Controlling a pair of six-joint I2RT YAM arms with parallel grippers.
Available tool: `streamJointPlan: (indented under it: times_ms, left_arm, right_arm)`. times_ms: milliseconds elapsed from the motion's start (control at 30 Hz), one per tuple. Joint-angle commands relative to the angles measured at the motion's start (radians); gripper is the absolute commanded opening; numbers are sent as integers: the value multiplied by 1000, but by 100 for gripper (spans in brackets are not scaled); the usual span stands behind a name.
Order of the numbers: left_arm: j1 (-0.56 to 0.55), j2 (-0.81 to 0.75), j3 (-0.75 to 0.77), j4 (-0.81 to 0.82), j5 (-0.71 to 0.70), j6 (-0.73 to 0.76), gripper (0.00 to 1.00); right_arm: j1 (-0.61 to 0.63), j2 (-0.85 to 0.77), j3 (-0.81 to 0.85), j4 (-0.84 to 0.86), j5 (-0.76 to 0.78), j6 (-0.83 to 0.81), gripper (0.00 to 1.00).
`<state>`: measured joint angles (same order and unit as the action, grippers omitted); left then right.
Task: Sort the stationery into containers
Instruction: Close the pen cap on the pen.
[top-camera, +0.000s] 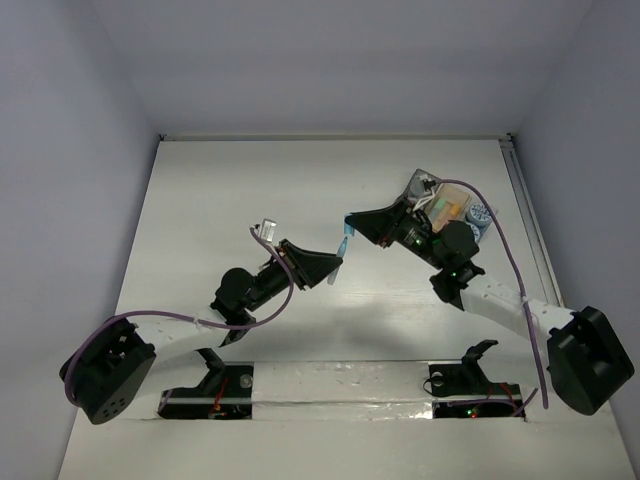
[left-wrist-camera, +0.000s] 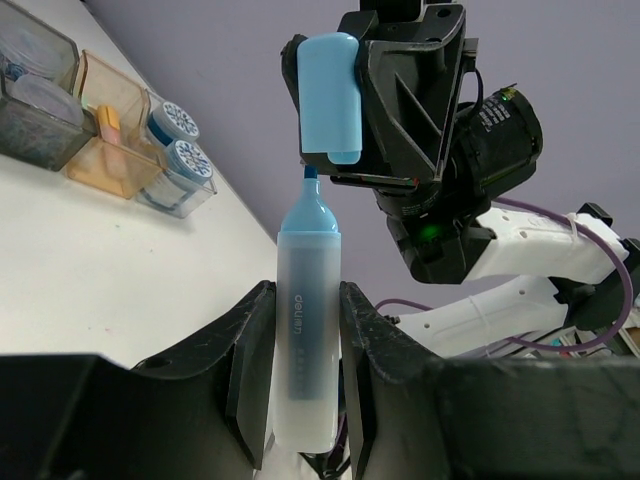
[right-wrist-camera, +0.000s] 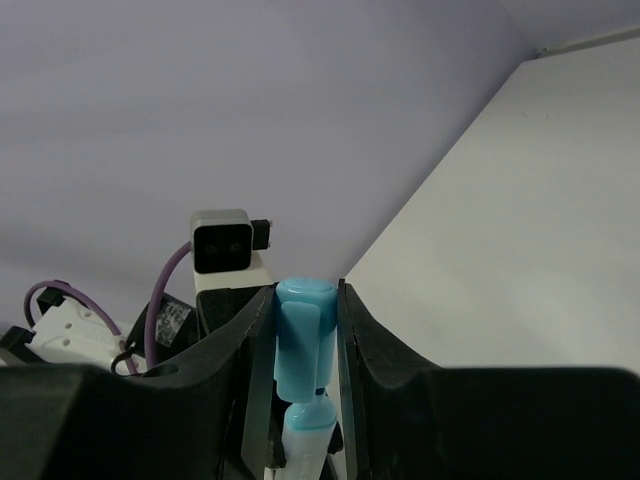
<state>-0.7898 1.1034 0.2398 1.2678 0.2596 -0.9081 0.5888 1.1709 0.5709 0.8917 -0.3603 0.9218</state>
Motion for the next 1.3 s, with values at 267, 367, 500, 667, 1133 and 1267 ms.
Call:
streamJointPlan:
  times_ms: [267,367,500,667,1133,1267]
  left_arm:
    - [14,9,12,297,43,-38,0]
    - [14,16,13,318,49,-48,0]
    - [14,21,10,349,53,-57,0]
    - [14,15,9,363,58,-64,0]
    - [14,-14,-5,369,66,-71,0]
    - [23,-34,-4,349,64,-61,0]
  right_arm:
    - [-3,19,-48,223,-37,26,0]
    - [-3,42,-55,249,-48,32,0]
    - [-3,64,-71,308,-62,45,0]
    - [-3,72,-88,340,-57,42,0]
    - [-3,79,-101,360,-46,9,0]
    - [-3,93,-111,394,-60,14,0]
